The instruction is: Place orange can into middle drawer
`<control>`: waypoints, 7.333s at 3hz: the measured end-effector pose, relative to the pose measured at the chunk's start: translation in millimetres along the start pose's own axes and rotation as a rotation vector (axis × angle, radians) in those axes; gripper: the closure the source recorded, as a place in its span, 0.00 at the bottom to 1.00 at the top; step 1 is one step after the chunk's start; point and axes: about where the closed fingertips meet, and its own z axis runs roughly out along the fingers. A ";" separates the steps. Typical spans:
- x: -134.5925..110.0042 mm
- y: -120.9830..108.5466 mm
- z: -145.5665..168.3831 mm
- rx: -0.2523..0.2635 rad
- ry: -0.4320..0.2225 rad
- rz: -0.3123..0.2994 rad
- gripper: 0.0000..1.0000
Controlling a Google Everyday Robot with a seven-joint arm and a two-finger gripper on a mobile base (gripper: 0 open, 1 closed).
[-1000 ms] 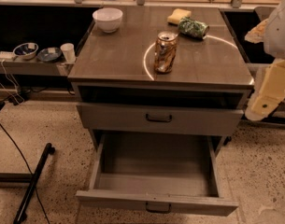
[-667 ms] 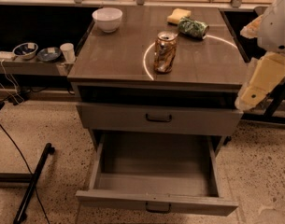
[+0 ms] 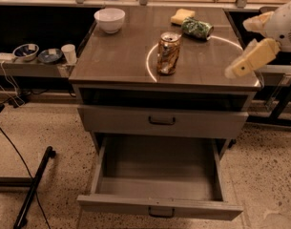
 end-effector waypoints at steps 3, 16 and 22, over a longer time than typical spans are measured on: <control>-91.8 -31.8 68.4 0.022 -0.365 0.015 0.00; -21.8 51.6 48.7 -0.128 -0.499 -0.087 1.00; 205.2 172.8 260.0 -0.405 -0.216 0.043 1.00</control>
Offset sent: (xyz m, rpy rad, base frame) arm 0.0875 0.0909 0.0396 0.4207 -0.2126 0.0738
